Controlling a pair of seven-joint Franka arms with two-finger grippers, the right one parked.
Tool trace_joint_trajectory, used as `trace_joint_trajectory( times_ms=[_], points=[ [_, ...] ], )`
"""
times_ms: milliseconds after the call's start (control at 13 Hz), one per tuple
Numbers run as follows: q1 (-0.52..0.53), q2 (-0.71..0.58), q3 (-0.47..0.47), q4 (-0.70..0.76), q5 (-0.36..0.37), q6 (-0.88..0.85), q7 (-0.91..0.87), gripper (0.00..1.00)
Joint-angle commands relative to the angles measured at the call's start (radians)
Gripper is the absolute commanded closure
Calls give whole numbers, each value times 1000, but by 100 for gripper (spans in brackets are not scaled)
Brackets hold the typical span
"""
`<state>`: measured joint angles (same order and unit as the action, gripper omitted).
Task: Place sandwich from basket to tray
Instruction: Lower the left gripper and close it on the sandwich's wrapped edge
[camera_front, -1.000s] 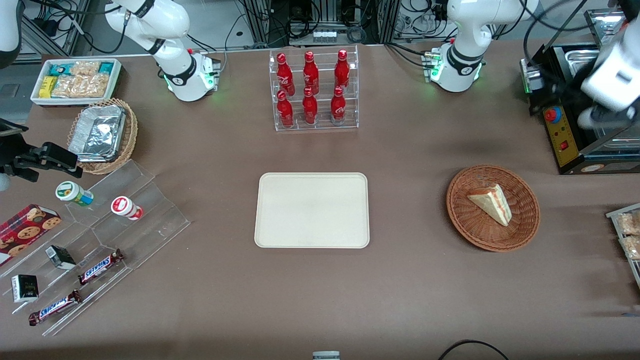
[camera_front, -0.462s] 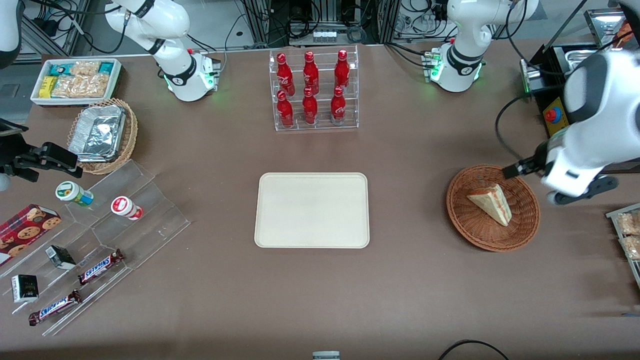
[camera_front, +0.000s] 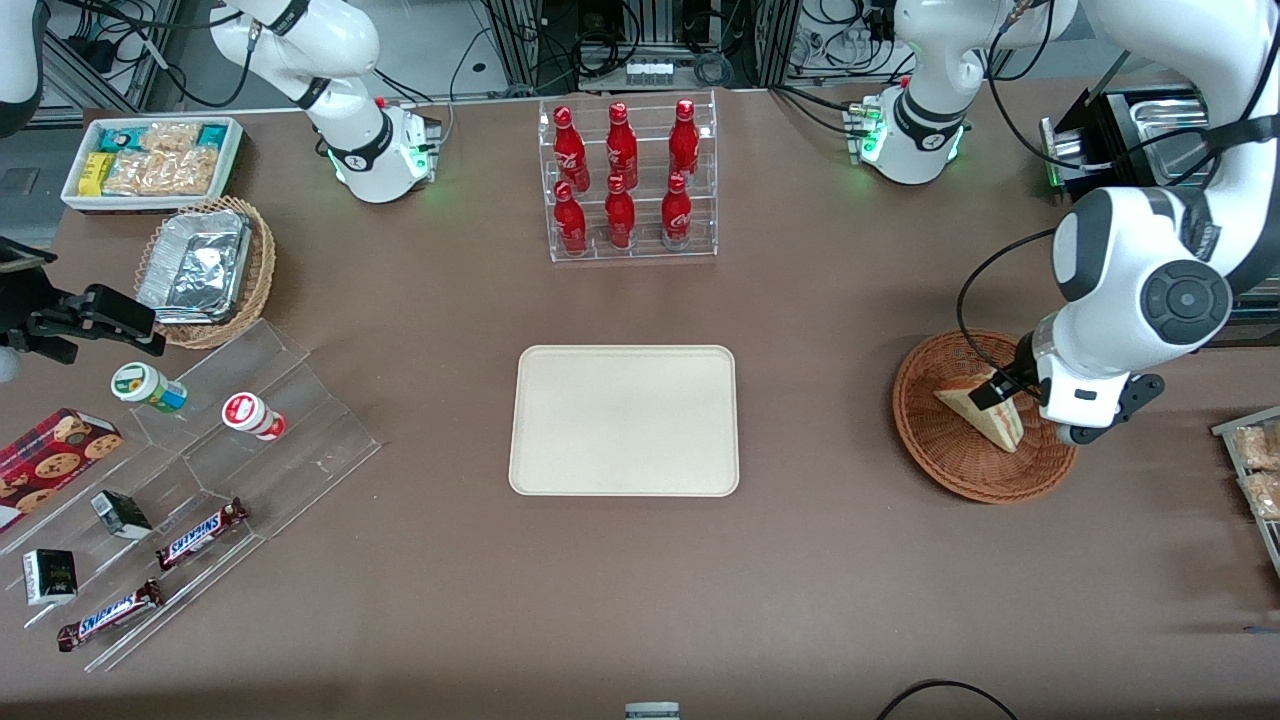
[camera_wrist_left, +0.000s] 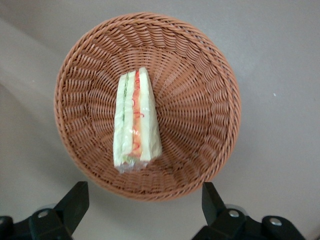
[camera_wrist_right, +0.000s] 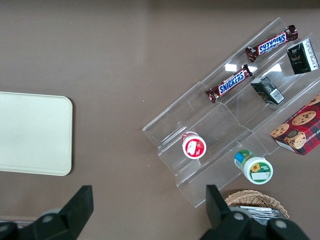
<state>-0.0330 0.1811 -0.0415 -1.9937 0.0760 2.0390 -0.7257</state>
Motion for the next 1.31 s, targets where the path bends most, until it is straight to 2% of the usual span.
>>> trace_joint_trajectory(
  times_ms=[0, 154, 308, 1231],
  points=[
    [13, -20, -1, -109, 21, 115, -67, 0],
    [19, -28, 32, -160, 62, 144, -78, 0],
    [21, -8, 34, -183, 65, 207, -131, 0],
    [19, 12, 35, -217, 79, 225, -196, 0]
  ],
)
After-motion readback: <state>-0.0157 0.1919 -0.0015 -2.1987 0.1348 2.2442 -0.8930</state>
